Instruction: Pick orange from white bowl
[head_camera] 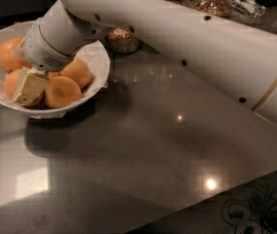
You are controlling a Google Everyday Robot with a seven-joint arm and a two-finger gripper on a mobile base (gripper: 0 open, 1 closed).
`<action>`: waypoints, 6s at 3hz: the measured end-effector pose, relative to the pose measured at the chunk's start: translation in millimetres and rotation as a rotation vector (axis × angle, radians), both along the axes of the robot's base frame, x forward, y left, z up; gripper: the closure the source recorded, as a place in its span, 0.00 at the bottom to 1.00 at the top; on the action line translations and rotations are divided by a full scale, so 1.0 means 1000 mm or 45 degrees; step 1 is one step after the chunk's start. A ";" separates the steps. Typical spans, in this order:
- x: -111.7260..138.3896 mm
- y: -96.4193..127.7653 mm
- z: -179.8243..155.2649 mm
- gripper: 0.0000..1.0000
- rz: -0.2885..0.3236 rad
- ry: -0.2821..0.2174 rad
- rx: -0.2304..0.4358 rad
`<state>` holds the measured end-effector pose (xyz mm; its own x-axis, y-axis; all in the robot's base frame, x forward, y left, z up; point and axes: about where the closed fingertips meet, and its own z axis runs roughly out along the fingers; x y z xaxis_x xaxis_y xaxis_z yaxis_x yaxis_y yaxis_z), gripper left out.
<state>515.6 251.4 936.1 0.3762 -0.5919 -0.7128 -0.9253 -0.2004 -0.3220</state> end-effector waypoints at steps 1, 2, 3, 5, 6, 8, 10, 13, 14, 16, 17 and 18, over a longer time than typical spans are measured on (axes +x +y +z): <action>-0.007 -0.003 -0.005 0.41 -0.001 0.026 -0.009; -0.007 -0.003 -0.004 0.38 -0.001 0.026 -0.009; -0.008 -0.009 0.006 0.36 -0.008 0.001 -0.030; -0.009 -0.014 0.014 0.42 -0.016 -0.020 -0.042; -0.010 -0.014 0.014 0.44 -0.015 -0.019 -0.040; -0.002 0.006 0.001 0.37 0.010 0.000 -0.006; 0.003 0.018 -0.035 0.37 0.041 0.085 -0.025; 0.003 0.018 -0.030 0.79 0.041 0.085 -0.025; 0.003 0.018 -0.030 0.99 0.041 0.085 -0.025; -0.001 0.021 -0.017 1.00 0.080 0.066 0.035; -0.006 0.014 0.018 1.00 0.125 -0.007 0.106; -0.012 -0.004 0.057 1.00 0.127 -0.108 0.146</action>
Offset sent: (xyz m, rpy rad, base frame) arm -0.0065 -0.0028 -0.0042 -0.0066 0.0185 -0.0011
